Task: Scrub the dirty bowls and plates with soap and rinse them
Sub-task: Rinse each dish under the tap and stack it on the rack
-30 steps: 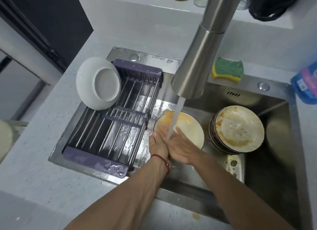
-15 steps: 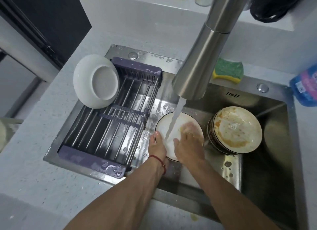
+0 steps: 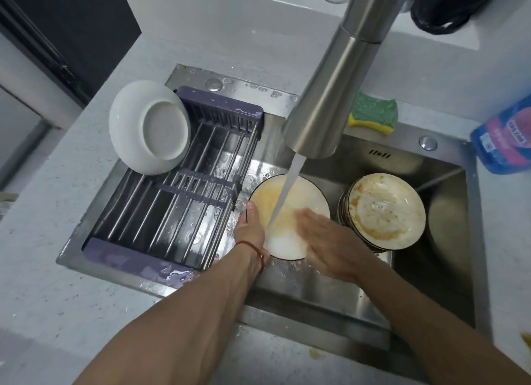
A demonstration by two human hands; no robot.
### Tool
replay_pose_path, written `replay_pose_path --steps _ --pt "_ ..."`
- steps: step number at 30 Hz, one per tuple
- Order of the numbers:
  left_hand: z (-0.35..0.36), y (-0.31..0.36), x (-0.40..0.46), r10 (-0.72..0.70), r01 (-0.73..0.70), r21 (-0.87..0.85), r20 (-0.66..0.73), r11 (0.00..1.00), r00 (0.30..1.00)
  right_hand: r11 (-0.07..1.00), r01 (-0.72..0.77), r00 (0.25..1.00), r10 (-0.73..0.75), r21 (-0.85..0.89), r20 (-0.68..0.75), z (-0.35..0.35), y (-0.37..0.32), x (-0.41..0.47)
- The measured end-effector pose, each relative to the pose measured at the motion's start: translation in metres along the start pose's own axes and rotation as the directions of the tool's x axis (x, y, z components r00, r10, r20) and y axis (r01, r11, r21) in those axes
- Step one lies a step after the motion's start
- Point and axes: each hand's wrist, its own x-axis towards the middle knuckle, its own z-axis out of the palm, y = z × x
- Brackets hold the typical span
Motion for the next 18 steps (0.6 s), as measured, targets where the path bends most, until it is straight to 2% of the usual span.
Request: replay_pose_path --steps 2,4,7,10,11,13,14,16,18 --pt "-0.002 -0.010 0.007 -0.006 0.007 0.036 -0.019 0.999 1.000 0.988 -0.151 0.986 0.149 -0.031 -0.068 0.001 -0.012 0.031" --pt "-0.004 -0.005 -0.004 -0.068 0.068 0.013 0.005 0.998 0.998 0.979 -0.199 0.980 0.200 0.031 -0.013 0.009 -0.032 0.066" --pt "-0.004 0.018 -0.025 -0.130 0.132 -0.059 0.041 0.989 0.991 0.979 -0.093 0.990 0.072 0.183 0.119 0.004 -0.060 0.079" --pt "-0.011 0.029 -0.025 -0.059 0.060 0.102 -0.015 0.993 0.998 0.922 0.012 0.991 -0.062 0.387 0.117 -0.007 -0.068 0.031" --pt "-0.011 0.033 -0.027 -0.035 0.040 0.153 -0.032 0.987 0.999 0.929 -0.009 0.995 -0.027 0.369 0.094 -0.007 -0.064 0.011" --pt "-0.009 0.038 -0.028 -0.005 0.012 0.242 -0.032 0.970 0.999 0.974 -0.094 0.996 0.093 0.206 0.014 0.002 -0.056 -0.013" --pt "-0.007 0.039 -0.032 -0.012 0.019 0.263 -0.027 0.965 1.000 0.978 -0.155 0.988 0.154 0.138 0.022 0.006 -0.056 -0.014" --pt "-0.003 0.042 -0.037 -0.068 0.065 0.263 0.002 0.963 0.998 0.965 -0.228 0.973 0.232 0.130 -0.012 0.008 -0.057 -0.005" --pt "0.001 0.047 -0.039 -0.092 0.083 0.217 0.030 0.973 0.995 0.967 -0.213 0.967 0.228 0.137 -0.109 0.003 -0.056 0.008"
